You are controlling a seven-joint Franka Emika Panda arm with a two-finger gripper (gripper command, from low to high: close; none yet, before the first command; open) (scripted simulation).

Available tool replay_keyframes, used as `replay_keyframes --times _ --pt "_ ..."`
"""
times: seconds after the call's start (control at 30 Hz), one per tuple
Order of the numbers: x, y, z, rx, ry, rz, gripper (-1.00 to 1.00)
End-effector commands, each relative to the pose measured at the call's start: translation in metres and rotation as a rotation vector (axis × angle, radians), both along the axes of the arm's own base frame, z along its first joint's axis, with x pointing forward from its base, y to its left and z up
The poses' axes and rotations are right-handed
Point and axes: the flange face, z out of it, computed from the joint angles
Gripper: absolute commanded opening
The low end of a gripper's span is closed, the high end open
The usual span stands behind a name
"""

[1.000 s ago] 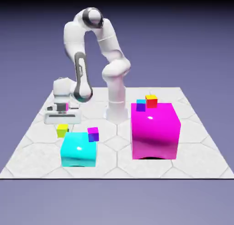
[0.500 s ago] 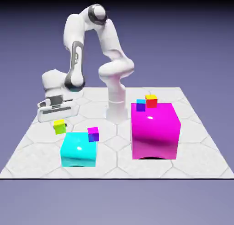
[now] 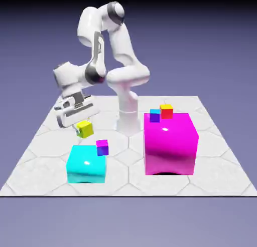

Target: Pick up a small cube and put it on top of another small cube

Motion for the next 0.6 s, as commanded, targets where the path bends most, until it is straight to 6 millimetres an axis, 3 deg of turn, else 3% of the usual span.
replay_keyframes --times 0.0,0.13,0.2,0.37,0.4,0.43,0.47,0.57 --pt "0.001 0.007 0.005 -0.013 0.001 0.037 -1.0" --pt "0.004 0.034 0.024 -0.069 0.014 0.181 -1.0" --pt "0.0 0.042 0.012 -0.09 0.036 0.201 -1.0" --pt "0.007 0.055 -0.054 -0.088 0.036 0.202 -1.0" --pt "0.006 0.056 -0.056 -0.09 0.036 0.201 -1.0" --pt "0.006 0.056 -0.056 -0.09 0.036 0.201 1.0" --pt "0.006 0.056 -0.056 -0.09 0.036 0.201 1.0" --pt "0.006 0.05 -0.018 -0.077 0.035 0.206 1.0"
